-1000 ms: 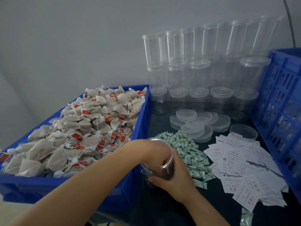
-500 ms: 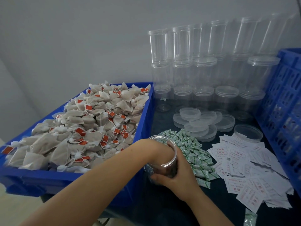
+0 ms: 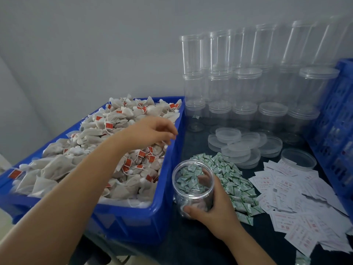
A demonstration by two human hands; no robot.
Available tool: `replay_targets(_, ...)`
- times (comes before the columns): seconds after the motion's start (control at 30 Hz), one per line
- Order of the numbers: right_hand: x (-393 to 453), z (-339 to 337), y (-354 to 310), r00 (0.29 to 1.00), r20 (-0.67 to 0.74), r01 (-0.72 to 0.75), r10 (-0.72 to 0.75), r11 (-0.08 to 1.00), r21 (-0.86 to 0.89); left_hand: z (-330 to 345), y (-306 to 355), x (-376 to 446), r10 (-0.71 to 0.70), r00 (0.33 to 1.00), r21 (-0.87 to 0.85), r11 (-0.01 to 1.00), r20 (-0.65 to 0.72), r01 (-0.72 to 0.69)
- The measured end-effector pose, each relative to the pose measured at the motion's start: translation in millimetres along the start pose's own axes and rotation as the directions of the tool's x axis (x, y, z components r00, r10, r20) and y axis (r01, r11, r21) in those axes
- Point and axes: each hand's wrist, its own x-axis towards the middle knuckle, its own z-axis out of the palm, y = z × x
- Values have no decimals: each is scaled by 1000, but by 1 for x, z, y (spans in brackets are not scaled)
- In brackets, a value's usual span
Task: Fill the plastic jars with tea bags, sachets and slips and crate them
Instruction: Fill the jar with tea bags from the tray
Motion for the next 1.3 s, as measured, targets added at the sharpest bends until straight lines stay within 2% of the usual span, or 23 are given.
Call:
replay_targets(0.07, 0, -1, 0, 1000, 4, -1, 1, 1000, -9, -3, -30, 7, -33, 981, 121, 991, -192, 57)
replay_targets(0.17, 0, -1, 2, 1000, 12, 0, 0, 1000, -1, 5, -81, 14, -93, 946, 330, 923, -310, 198)
replay_targets(0.33, -1, -1, 2, 1000, 9, -8, 9, 1000, -10, 20, -127, 16, -252, 908, 419, 823, -335, 383)
replay_targets(0.47, -2, -1, 1, 1000, 7, 1, -1, 1000, 7, 24, -133, 18, -239, 905, 551, 729, -353, 407)
replay_targets(0.6, -4, -2, 1, 1000, 12, 1, -1, 1000, 21, 25, -131, 20, -243, 910, 746, 522, -336, 415)
replay_targets(0.73, -5, -2, 1, 1000, 9, -14, 14, 999, 30, 28, -127, 21, -231, 903, 799, 423, -362, 428)
replay_targets(0.83, -5, -2, 1, 1000, 14, -18, 17, 999, 42, 29, -124, 22, -232, 899, 799, 414, -370, 436)
replay_targets(1.03, -5, -2, 1, 1000, 15, -21, 20, 999, 31, 26, -122, 23, -275, 876, 707, 517, -397, 483)
replay_targets(1.23, -4, -2, 2, 1000, 19, -14, 14, 999, 35, 18, -121, 23, -277, 862, 718, 476, -425, 507)
replay_targets(1.3, -4, -2, 2, 1000, 22, -15, 14, 999, 37, 14, -121, 22, -261, 866, 702, 508, -427, 499)
